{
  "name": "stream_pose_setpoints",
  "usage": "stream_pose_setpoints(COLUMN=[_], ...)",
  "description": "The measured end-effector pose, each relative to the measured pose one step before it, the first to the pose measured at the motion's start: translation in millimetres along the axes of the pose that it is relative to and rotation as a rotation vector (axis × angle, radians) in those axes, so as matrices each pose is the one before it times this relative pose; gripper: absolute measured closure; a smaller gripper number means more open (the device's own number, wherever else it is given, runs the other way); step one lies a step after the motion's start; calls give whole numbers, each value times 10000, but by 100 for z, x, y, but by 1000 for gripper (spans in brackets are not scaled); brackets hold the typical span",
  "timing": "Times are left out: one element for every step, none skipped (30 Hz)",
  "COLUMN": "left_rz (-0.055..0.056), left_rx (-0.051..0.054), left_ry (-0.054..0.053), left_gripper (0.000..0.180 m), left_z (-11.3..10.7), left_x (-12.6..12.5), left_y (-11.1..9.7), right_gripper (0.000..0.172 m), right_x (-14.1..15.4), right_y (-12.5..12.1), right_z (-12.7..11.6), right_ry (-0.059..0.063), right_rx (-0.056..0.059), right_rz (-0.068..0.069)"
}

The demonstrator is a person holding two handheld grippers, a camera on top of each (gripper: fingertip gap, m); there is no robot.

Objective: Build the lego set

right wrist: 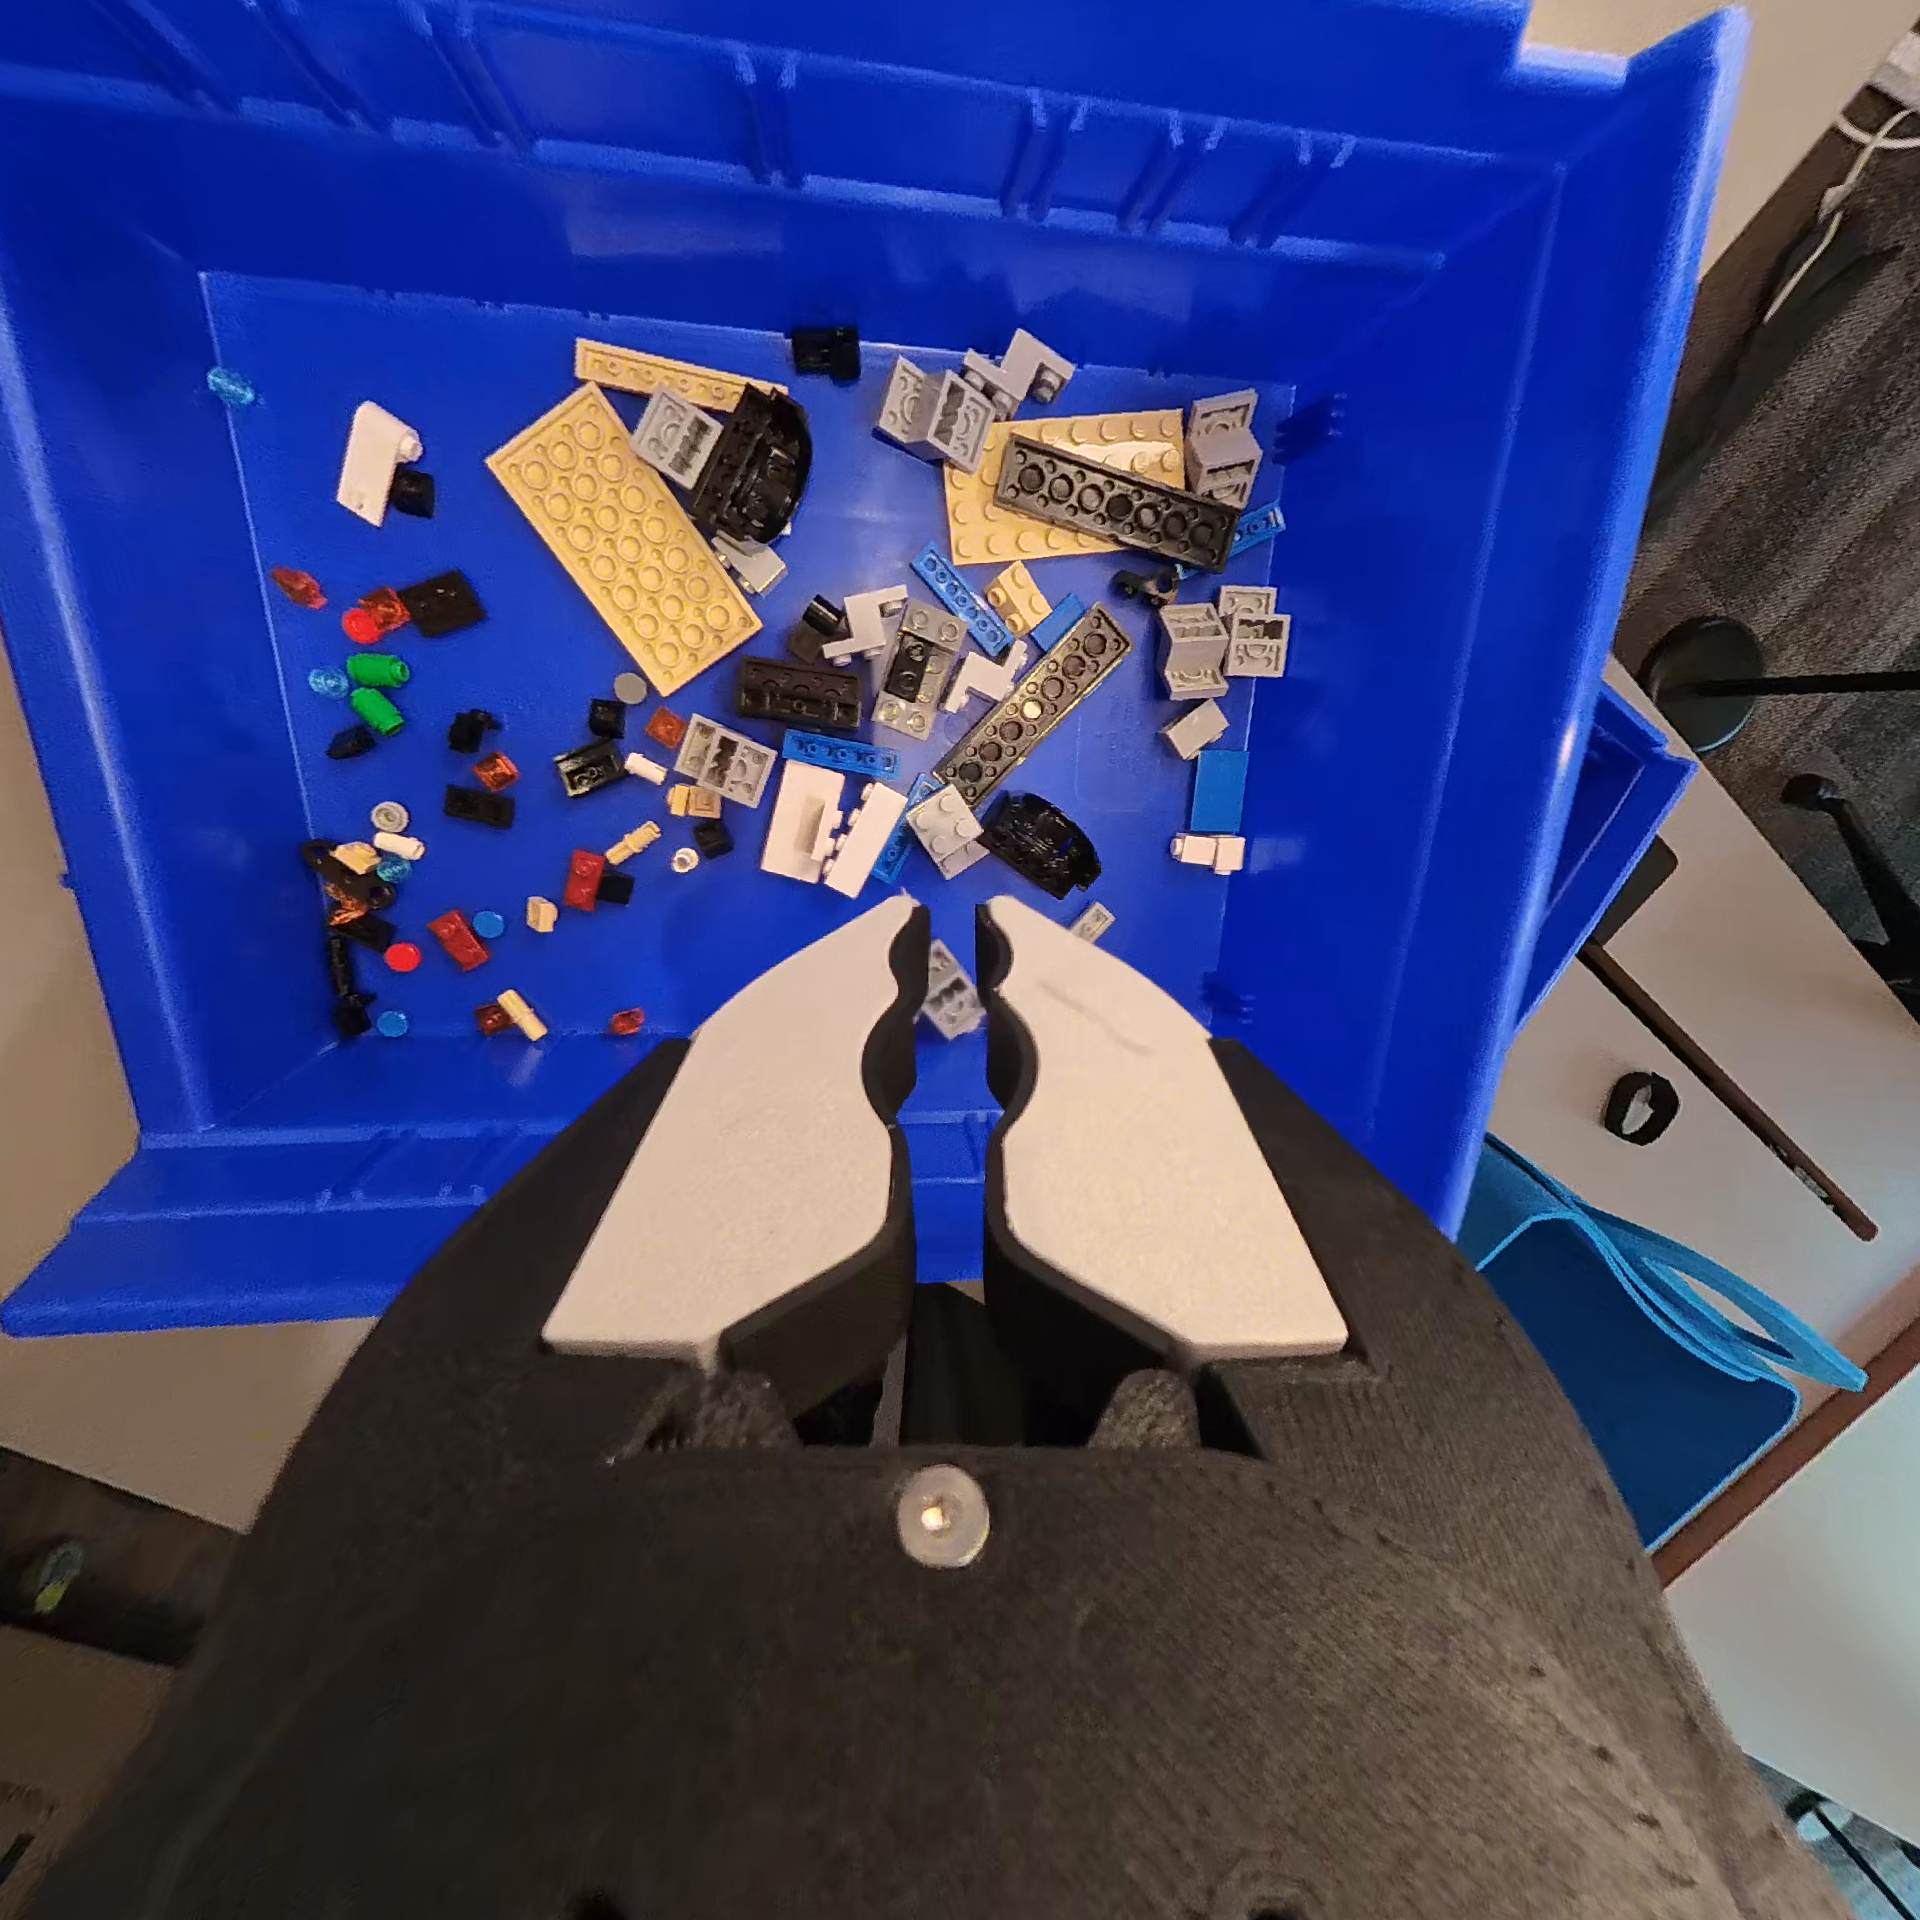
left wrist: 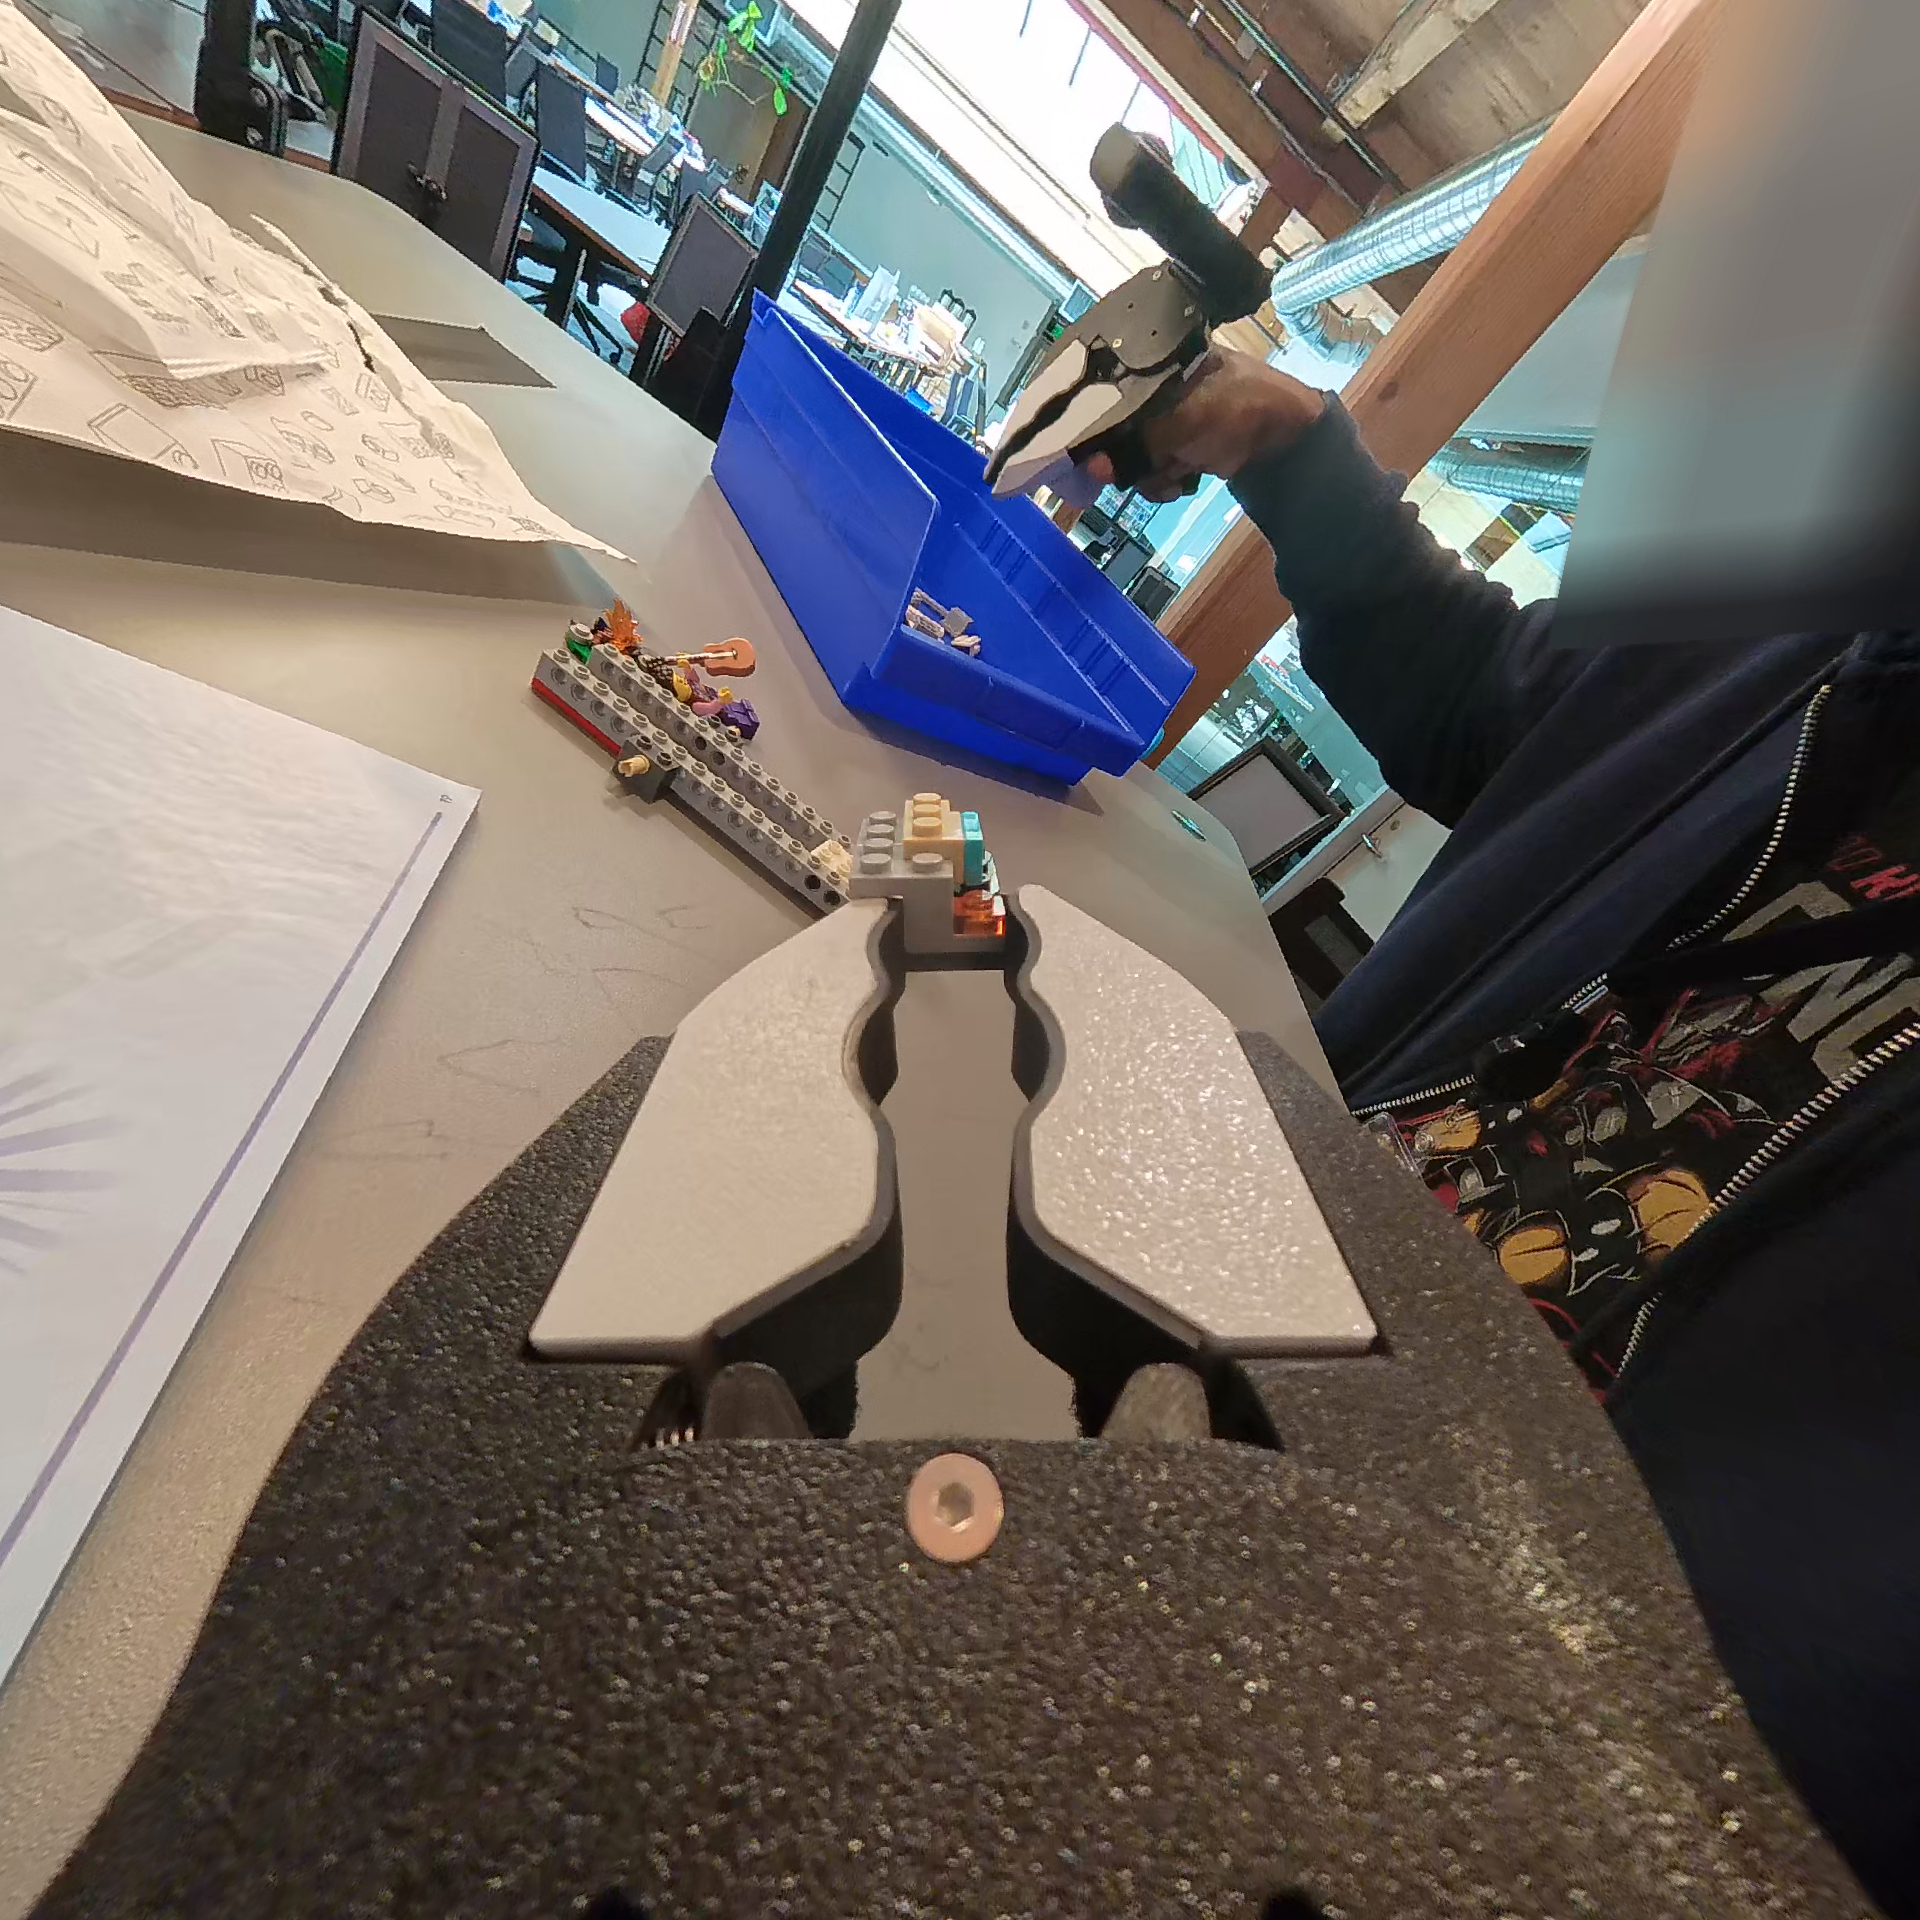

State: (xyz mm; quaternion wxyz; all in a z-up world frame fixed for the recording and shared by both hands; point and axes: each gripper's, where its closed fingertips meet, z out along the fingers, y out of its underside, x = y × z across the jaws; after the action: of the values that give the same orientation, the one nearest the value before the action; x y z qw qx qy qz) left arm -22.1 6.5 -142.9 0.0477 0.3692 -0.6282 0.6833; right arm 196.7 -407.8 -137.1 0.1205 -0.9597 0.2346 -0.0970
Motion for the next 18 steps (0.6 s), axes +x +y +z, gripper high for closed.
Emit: stream_pose_setpoints(left_rz=[2,-1,-2,0,-1,3,7,4,0,-3,-3,-10,-10,6,22,22,4,-22], left_rx=[-3,-4,-4,-2,0,0,7,12,17,17,11,28,27,-18,-69,-82,-65,-38], left_ry=[3,1,3,7,8,10,12,18,23,19,28,17,-31,10,27,25,-1,-1], left_gripper=[163,163,163,163,163,163,163,163,163,163,163,163,163,163,163,163,163,163], left_z=[7,-3,2,8,1,-9,-13,-18,-24,-28,-28,-47,-43,-8,40,57,65,40], left_x=[6,2,-2,13,6,12,21,27,32,19,36,3,-41,20,69,59,-2,-33], left_y=[6,5,-1,4,8,-11,-1,-10,-18,-25,-1,-37,-38,31,94,104,77,36], right_gripper=[163,163,163,163,163,163,163,163,163,163,163,163,163,163,163,163,163,163], right_x=[-263,-250,-262,-249,-234,-167,-73,-5,15,12,25,13,5,21,51,97,188,405], right_y=[7,12,24,16,4,-11,-19,-37,-98,-145,-164,-151,-131,-179,-284,-341,-333,-332], right_z=[84,90,103,99,86,67,39,8,-16,-25,-21,13,54,89,122,157,138,84], right_ry=[-68,-54,-51,-44,-38,-11,24,34,16,2,-1,-1,-3,-4,1,-10,18,104], right_rx=[-30,-40,-46,-37,-30,-22,-9,14,54,99,121,115,103,126,183,211,209,208], right_rz=[-60,-60,-69,-66,-53,-42,-29,-5,25,43,43,34,30,33,48,55,39,25])
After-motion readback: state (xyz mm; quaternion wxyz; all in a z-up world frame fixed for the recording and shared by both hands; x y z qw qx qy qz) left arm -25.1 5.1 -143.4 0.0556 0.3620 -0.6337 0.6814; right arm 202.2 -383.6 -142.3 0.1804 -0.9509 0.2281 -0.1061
